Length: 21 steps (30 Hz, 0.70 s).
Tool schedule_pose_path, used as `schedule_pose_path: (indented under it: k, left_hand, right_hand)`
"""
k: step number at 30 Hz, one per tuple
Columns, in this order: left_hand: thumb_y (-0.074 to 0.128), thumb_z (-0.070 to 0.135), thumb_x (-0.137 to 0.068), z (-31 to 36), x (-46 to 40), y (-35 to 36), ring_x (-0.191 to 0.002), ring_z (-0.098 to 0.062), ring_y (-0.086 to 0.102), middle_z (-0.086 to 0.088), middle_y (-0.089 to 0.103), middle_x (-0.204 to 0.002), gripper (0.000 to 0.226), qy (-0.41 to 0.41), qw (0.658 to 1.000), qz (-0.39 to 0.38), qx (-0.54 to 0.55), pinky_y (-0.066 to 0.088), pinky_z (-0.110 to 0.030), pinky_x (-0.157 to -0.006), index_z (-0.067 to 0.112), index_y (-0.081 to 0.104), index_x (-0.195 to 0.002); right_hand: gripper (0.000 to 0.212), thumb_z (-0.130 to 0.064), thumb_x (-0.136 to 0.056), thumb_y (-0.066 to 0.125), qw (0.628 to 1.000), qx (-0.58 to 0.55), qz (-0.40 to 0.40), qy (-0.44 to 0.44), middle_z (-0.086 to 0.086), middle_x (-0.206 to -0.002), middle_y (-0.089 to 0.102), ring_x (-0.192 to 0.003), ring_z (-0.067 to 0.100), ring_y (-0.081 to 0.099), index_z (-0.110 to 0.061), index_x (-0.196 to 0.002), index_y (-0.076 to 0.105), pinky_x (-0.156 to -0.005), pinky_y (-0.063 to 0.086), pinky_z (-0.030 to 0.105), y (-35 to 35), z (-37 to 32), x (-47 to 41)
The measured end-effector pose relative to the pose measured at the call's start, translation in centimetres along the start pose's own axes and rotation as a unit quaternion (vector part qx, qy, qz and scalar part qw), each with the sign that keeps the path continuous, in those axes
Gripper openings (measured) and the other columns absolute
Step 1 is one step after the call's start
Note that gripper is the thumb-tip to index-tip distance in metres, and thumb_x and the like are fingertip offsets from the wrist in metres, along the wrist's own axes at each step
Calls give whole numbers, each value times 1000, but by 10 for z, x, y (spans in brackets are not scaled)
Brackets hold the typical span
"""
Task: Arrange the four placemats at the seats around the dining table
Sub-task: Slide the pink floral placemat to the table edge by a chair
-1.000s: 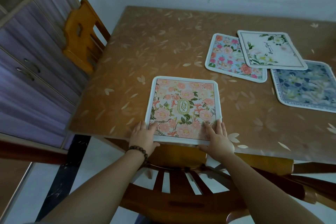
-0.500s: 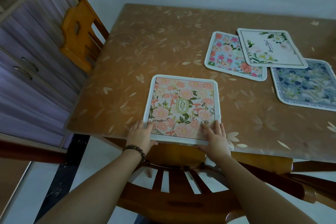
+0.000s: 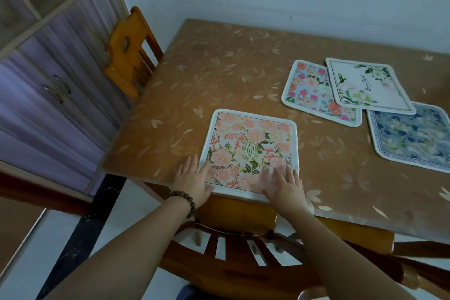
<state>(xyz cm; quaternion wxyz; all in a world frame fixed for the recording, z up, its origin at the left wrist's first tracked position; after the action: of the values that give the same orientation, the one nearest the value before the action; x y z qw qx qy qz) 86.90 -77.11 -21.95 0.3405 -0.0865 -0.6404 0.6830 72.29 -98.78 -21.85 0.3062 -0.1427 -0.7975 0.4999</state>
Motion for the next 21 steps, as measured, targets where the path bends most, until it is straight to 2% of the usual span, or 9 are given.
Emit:
schedule_pose_path:
  k: [4, 10, 15, 21]
  left_hand:
    - [30, 59, -91, -16, 10, -28, -145, -23, -3, -5, 2, -159, 70, -26, 998, 60, 6, 2, -43, -116, 25, 11, -150]
    - [25, 62, -90, -64, 28, -66, -145, -21, -1, -2, 6, -159, 73, -69, 992, 105, 26, 3, -43, -117, 25, 8, -150]
    - [23, 64, -90, -125, 32, -90, -145, -20, 0, -2, 8, -159, 74, -85, 988, 123, 40, 2, -42, -117, 23, 9, -150]
    - [23, 64, -90, -219, 0, -115, -145, -21, 2, -4, 9, -159, 74, -47, 990, 129, 24, 5, -44, -117, 23, 9, -150]
  right_hand:
    - [68, -59, -93, 27, 998, 20, 36, -47, 7, -159, 0, -145, 26, -9, -27, -150, 9, -118, -1, 43, -16, -42, -5]
    - [64, -56, -95, 21, 993, 33, 49, -106, 3, -159, 0, -145, 21, -7, -28, -150, 7, -117, -3, 42, -27, -116, -15]
    - [64, -55, -95, 18, 991, 41, 52, -118, 4, -159, 0, -145, 22, -8, -26, -151, 8, -118, -1, 43, -17, -180, -25]
    - [61, -56, -94, 23, 993, 40, 74, -82, 4, -159, 6, -146, 22, -3, -30, -149, 14, -118, 3, 44, 20, -268, -48]
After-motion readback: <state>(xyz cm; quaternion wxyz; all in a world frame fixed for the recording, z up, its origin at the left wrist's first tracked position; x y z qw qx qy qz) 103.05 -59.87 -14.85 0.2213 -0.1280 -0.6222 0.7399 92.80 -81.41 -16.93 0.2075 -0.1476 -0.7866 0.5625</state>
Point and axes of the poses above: each hand's wrist, its own x-axis away from the middle knuckle, its own y-axis out of the palm, z = x × y, the point moved 3 cm from there along -x, towards the middle knuckle
